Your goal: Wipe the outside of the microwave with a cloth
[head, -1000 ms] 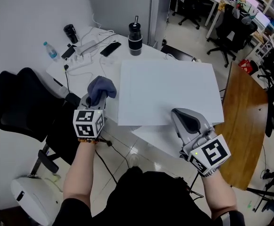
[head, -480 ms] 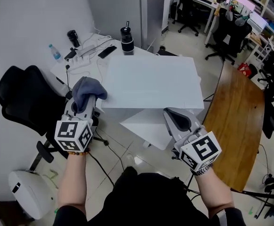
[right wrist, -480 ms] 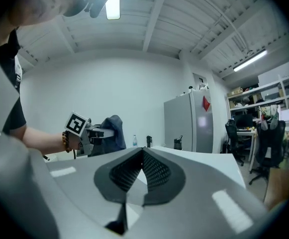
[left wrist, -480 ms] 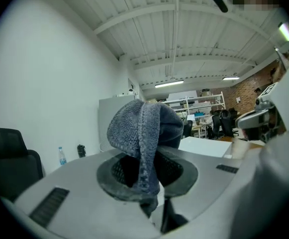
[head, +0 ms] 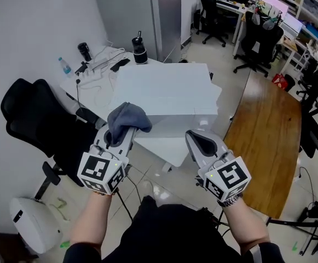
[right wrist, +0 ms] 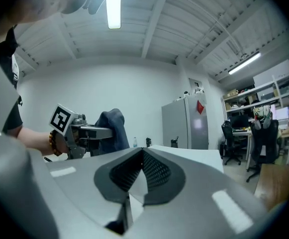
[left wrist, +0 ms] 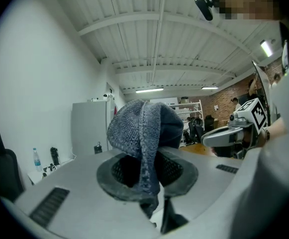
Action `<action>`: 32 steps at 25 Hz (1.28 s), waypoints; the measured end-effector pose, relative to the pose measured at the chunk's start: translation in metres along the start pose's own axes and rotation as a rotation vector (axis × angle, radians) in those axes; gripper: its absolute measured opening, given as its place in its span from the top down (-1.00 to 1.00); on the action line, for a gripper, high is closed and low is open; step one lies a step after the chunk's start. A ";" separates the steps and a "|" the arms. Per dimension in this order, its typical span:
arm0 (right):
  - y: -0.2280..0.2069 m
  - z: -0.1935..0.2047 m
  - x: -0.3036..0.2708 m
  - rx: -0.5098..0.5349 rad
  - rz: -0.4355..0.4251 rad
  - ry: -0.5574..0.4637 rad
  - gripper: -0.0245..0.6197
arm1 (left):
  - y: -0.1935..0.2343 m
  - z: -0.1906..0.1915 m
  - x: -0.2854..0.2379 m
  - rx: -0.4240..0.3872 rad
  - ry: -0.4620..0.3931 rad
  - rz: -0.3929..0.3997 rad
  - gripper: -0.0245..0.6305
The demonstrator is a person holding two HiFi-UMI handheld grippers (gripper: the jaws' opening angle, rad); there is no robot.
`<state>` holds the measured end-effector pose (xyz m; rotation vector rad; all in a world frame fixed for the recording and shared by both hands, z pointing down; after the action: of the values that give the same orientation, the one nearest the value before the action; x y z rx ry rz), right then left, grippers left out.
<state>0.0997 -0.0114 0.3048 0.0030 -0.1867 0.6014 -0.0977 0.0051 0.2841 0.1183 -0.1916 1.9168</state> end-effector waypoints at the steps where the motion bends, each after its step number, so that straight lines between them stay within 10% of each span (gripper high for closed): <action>1: 0.000 -0.002 0.005 0.000 0.004 -0.003 0.92 | -0.010 -0.001 0.001 0.010 0.000 0.011 0.72; 11: 0.013 -0.009 0.042 0.025 0.007 -0.022 0.92 | -0.086 0.002 0.017 0.054 0.011 0.077 0.72; 32: 0.043 -0.004 0.059 0.038 -0.001 -0.029 0.92 | -0.108 0.004 0.040 0.058 0.008 0.103 0.72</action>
<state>0.1237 0.0571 0.3093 0.0484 -0.2031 0.6041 -0.0101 0.0782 0.3038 0.1415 -0.1388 2.0262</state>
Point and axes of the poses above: the fingertips, and each gripper's own axes: x backward along the fingers, y to its left, z out of its underside, the point moved 4 cm from there along x, backward along the fingers, and after that the axes turned 15 degrees about -y, right-handed, at the moved point
